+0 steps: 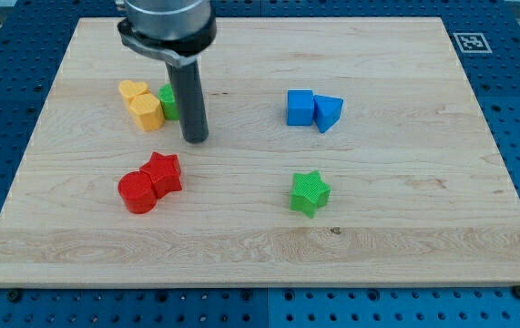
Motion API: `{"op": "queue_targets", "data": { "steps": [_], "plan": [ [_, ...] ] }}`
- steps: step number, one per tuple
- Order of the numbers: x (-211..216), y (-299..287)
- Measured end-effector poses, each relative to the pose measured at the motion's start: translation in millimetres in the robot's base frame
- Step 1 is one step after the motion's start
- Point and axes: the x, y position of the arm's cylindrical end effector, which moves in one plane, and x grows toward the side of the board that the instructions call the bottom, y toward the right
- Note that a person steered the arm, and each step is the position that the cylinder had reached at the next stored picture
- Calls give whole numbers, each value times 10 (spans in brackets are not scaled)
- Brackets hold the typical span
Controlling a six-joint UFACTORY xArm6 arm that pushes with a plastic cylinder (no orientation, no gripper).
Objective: Move the green star slightly upwards
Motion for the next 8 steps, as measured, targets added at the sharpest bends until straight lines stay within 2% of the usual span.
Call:
{"op": "queue_targets", "data": {
  "steps": [2, 4, 5, 6, 8],
  "plan": [
    [667, 528],
    [1180, 1564],
    [1153, 1864],
    [1116, 1890],
    [751, 1767]
  ]
}}
